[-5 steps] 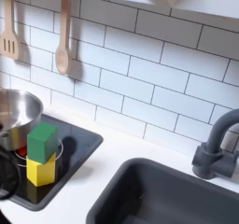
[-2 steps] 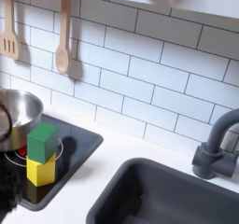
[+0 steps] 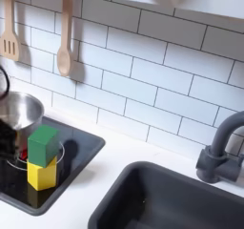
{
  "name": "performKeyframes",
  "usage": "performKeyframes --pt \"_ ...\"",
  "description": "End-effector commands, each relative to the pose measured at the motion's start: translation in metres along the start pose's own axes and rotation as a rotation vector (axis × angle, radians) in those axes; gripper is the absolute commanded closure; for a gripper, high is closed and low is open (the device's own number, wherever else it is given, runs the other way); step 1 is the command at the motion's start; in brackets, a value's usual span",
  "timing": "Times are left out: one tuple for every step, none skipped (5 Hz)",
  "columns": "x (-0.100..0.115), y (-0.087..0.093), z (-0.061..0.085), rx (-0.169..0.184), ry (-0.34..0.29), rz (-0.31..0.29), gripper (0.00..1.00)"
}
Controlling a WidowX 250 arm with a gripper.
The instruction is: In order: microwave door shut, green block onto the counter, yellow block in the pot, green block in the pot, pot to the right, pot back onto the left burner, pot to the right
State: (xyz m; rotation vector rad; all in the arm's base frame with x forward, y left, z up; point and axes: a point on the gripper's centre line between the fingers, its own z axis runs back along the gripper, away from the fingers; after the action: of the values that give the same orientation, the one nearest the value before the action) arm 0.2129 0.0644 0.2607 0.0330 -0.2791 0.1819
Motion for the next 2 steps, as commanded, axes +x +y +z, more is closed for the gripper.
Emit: performKeyframes --pt "0.028 0.007 0.018 0.011 -0.099 0.016 1.00" --pt "0.043 0.011 0.029 0.010 -0.161 0.020 1.00"
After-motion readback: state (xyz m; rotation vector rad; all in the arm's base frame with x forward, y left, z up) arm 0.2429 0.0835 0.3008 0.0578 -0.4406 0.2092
